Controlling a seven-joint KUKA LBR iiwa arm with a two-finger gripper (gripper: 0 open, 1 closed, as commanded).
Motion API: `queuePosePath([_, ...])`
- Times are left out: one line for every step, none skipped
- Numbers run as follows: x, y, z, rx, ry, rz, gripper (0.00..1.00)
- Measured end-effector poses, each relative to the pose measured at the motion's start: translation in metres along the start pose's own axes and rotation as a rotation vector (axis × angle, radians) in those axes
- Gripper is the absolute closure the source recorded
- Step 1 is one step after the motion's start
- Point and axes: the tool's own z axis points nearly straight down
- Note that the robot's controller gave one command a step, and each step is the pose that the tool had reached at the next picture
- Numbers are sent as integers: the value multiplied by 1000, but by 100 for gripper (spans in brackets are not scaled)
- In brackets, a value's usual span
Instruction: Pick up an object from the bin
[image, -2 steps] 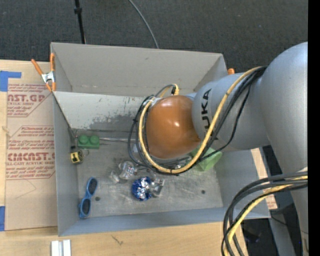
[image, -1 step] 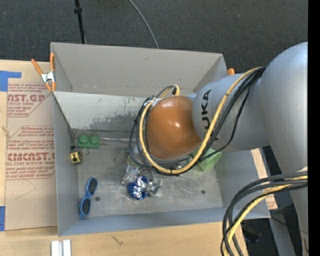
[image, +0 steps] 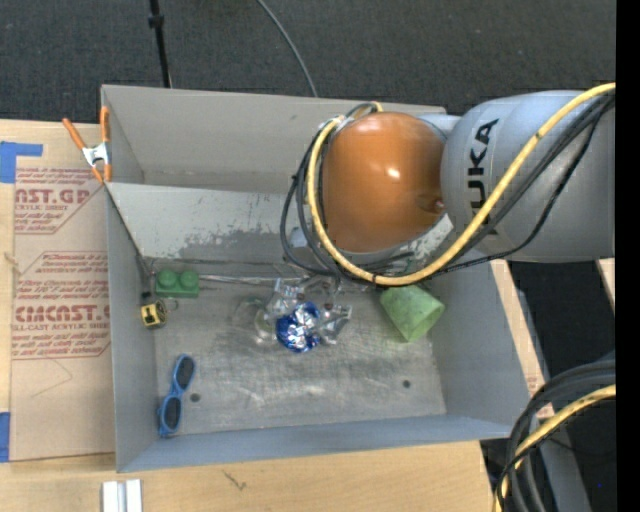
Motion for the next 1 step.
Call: queuePosePath([-1,5,-56,-3,1,-24,100])
